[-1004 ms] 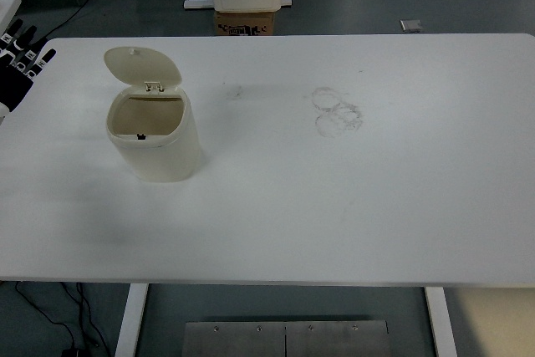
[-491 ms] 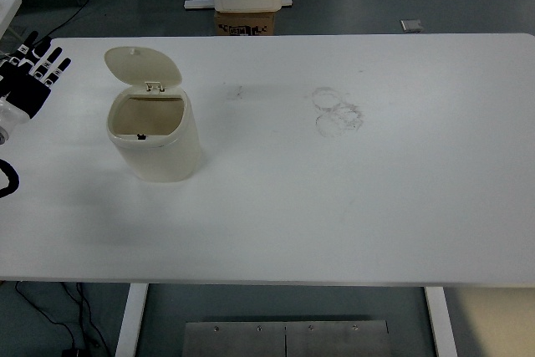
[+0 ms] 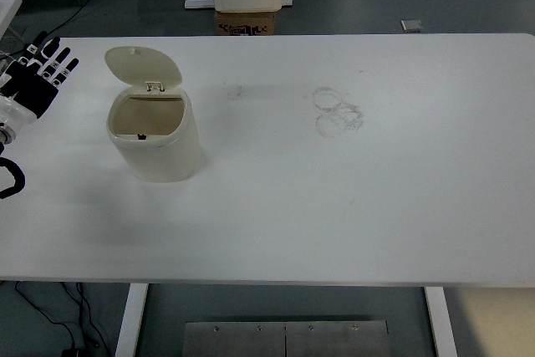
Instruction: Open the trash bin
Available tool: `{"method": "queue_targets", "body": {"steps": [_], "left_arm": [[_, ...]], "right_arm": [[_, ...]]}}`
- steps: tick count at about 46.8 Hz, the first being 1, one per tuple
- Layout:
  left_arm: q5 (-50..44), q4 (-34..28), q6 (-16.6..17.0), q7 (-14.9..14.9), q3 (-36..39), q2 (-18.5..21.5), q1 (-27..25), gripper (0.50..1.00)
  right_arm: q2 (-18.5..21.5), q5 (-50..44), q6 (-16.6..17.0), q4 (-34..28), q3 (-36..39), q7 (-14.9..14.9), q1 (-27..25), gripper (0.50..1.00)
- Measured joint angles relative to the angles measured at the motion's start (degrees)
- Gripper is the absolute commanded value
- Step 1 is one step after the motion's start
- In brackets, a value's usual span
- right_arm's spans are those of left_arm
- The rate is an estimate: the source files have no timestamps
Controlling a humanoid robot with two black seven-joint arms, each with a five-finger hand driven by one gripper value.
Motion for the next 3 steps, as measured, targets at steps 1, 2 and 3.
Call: {"method": "queue_targets", "body": {"steps": [1,2,3], "left_arm": [[0.0,0.0,0.0,0.0,0.0,0.0,0.0,1.000],[0.1,0.0,0.0,0.0,0.0,0.0,0.0,1.000],[0.1,0.0,0.0,0.0,0.0,0.0,0.0,1.000]], "right_arm": [[0.0,0.0,0.0,0.0,0.0,0.0,0.0,0.991],[0.0,0.0,0.0,0.0,0.0,0.0,0.0,0.991],[0.0,0.0,0.0,0.0,0.0,0.0,0.0,0.991]]}}
